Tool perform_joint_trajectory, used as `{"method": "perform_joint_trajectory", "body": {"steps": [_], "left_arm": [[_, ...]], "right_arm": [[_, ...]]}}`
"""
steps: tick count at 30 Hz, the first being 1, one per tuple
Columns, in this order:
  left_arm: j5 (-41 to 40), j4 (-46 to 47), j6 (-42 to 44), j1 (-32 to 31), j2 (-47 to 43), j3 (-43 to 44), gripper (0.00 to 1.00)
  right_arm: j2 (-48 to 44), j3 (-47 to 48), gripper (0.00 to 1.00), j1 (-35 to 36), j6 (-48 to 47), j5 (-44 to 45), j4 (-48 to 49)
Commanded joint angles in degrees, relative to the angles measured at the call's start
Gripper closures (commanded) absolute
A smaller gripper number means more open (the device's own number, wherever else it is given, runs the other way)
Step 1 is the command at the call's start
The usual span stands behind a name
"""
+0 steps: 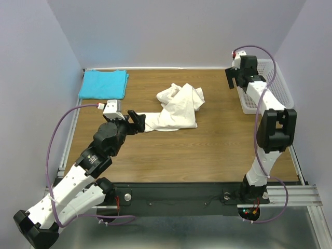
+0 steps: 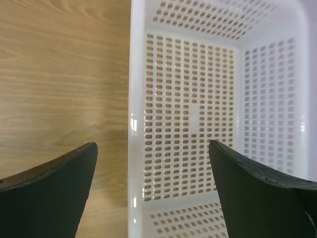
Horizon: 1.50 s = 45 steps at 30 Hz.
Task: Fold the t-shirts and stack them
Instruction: Flatten the tshirt out
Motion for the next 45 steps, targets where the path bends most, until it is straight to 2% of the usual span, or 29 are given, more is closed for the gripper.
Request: {"method": "perform_joint_trajectory", "body": {"steps": [1,5,11,17,27,45], "left_arm": [[-0.09,4.61,0.69,0.18,0.82,-0.31,0.13],[1.14,5.23,1.74,0.18,3.19,0.83,0.13],[3.07,6.37,2.36,0.36,6.79,2.15,0.11],[5.27,6.2,2.8,0.44,9.17,3.55,0.11],[7.11,6.28,2.36,0.53,11.72,4.87,0.11],[9.13,6.55,3.41,0.62,15.41,6.63,0.11]], "right_arm": [[-12.08,-2.23,0.0,-0.25,-1.02,-7.03,1.52],[-21.31,-10.31,0.0,-0.25,-2.69,-14.41,1.35],[-34.23,-21.92,0.0,-0.42,-0.5,-29.96,0.56],[-41.2,-30.0,0.0,-0.69,1.26,-42.01,0.12],[-46.65,-38.01,0.0,-2.53,1.26,-44.92,0.2],[-48.68,-41.44,0.0,-6.31,1.88,-53.01,0.29]]}}
